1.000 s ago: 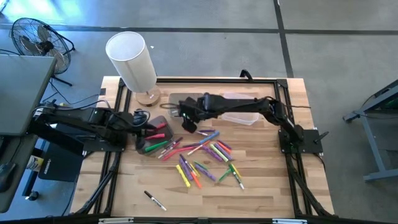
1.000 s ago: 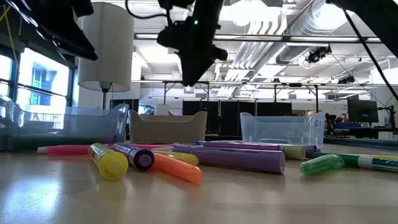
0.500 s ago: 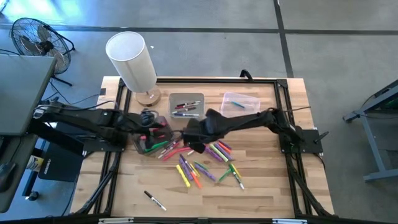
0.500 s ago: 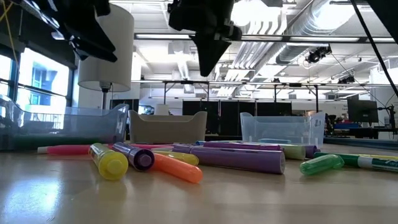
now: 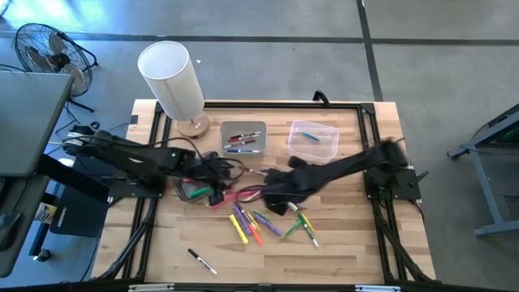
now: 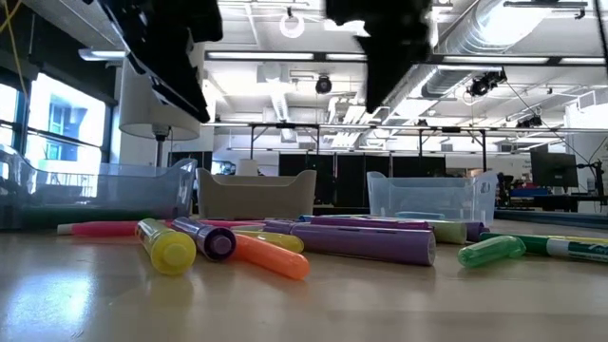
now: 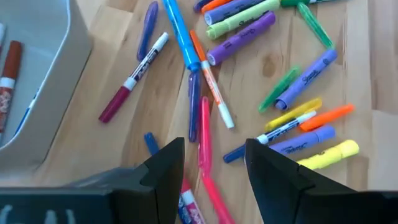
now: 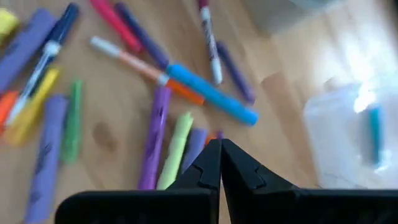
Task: Pick & Place Markers
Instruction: Put the pink pen into the transparent bin
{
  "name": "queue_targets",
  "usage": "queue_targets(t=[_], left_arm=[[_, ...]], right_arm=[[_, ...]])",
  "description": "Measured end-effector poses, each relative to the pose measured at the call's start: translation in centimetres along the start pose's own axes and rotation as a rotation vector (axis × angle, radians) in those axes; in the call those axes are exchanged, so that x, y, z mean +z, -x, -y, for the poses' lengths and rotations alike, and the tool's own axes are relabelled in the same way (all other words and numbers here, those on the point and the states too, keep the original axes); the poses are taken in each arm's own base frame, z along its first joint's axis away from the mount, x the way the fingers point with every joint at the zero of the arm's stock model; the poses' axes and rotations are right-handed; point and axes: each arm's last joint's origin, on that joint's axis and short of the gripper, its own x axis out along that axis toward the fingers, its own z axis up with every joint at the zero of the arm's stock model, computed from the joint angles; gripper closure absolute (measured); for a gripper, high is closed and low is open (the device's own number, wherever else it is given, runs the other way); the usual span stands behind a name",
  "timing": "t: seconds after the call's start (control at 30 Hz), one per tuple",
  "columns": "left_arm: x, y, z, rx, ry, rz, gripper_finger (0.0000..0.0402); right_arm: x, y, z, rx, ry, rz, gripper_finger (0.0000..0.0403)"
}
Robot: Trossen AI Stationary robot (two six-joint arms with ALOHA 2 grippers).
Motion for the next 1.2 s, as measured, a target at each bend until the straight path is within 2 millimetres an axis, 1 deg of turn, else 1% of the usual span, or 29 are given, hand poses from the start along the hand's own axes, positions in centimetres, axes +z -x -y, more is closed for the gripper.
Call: queue_targets(t=[0.07,0.17,0.33,0.4,0.5,0.57,0.73,0.97,1.2], left_arm=[[0.4,-0.4,0.2,0.003,-0.009,-0.009,0.0234],[1.2,-1.2,0.6,-0.005,-0.068,-0.018,0.0234],[1.7,-2.7,1.1,0.004,-0.121,-0.062,0.0234],[1.6,-3.6,1.1,0.014,-0.138,-0.096,0.0234],[1.5,-4.9,1.3,0.023,-0.145,-0.126,0.0234],[1.3,-5.9,1.3,0.031,-0.147,-0.149,0.0234],[0.6,-7.8,1.4,0.025,-0.150,-0.201,0.0234],[-0.2,-9.7,1.3,0.031,-0.156,-0.265,0.0234],[-0.3,-10.4,1.4,0.022,-0.154,-0.257,0.0235]], right_arm=[[-2.1,0.4,1.2,0.064,-0.063,0.044,0.0402],[-5.3,1.3,3.2,0.162,-0.175,0.127,0.0402],[-10.5,2.3,6.0,0.314,-0.370,0.219,0.0402],[-12.1,2.3,6.9,0.347,-0.433,0.249,0.0403],[-13.9,2.1,7.8,0.373,-0.480,0.281,0.0403],[-14.6,1.7,8.1,0.385,-0.477,0.289,0.0403],[-15.4,1.0,8.5,0.381,-0.473,0.282,0.0403],[-15.6,0.8,8.5,0.382,-0.454,0.263,0.0403],[-15.6,0.8,8.5,0.382,-0.436,0.262,0.0403]])
